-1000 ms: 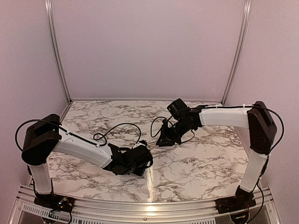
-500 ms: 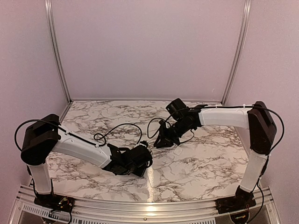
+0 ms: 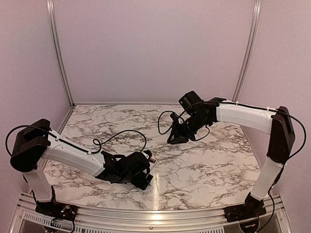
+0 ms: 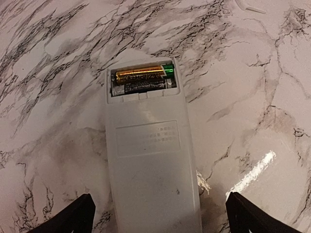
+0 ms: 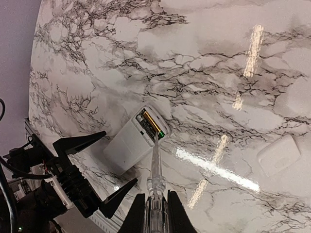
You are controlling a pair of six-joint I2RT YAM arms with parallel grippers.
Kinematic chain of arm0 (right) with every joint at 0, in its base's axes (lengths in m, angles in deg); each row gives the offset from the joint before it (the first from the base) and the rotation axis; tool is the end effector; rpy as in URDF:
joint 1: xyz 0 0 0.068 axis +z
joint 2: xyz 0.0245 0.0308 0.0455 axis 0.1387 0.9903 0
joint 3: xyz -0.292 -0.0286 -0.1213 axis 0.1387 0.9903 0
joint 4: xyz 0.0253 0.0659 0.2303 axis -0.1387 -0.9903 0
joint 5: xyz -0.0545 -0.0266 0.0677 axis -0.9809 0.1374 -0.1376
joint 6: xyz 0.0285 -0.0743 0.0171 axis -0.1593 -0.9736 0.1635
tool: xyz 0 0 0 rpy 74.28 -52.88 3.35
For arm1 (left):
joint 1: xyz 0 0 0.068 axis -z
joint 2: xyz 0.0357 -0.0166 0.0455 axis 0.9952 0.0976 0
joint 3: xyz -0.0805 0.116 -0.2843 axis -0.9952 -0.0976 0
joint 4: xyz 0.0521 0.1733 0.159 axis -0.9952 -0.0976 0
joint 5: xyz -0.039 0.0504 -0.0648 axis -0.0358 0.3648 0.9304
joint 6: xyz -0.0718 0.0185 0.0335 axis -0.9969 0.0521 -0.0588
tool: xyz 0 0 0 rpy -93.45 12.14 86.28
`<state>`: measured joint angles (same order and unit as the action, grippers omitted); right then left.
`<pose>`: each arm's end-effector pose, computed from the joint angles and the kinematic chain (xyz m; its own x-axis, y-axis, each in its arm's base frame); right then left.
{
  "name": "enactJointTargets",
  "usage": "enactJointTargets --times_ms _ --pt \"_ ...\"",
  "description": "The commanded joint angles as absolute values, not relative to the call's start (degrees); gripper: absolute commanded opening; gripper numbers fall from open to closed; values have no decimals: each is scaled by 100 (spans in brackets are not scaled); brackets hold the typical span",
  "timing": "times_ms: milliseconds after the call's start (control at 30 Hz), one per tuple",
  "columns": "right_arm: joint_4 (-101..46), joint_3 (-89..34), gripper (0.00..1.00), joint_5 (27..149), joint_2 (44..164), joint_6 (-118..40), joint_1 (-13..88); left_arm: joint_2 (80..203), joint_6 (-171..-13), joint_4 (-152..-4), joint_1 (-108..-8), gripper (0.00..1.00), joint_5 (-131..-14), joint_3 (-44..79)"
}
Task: Unload the batteries from the remote control
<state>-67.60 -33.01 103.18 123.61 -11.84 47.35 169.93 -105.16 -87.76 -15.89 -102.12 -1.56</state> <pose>0.2733 0.2595 0.2790 -0.9668 -0.1249 -0.2230 -0.2312 0.7990 0.5551 0.1541 -0.3212 0.1644 -0.6092 0.5031 -0.6130 0.5980 0.7991 0.0615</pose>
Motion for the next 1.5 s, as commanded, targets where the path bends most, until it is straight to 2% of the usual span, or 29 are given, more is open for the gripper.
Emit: enactJointTargets --times_ms 0,267,400,567,833,1267,1467 --pt "-7058 -3495 0 9967 12217 -1512 4661 16614 -10248 -8743 -1611 99 -10166 -218" --pt "-7027 -3578 0 9736 12003 -1798 4567 15403 -10448 -9135 -1619 99 -11351 -496" --pt "-6866 -3598 0 9574 11952 -2457 4568 14795 -10077 -8475 -1719 99 -10839 -989" --pt "-6445 -3471 0 9670 11717 -3627 4568 14395 -9842 -7564 -1901 99 -9538 -1782" --pt "-5282 -2545 0 10115 10814 -5077 4568 15046 -9805 -7056 -1905 99 -9207 -1987" --pt "-5511 -2319 0 10285 10460 -5430 4568 16602 -9531 -6796 -1901 99 -9632 -1027" --pt "-5703 -2255 0 10407 10296 -5716 4568 16895 -9376 -6698 -1902 93 -9587 -1028"
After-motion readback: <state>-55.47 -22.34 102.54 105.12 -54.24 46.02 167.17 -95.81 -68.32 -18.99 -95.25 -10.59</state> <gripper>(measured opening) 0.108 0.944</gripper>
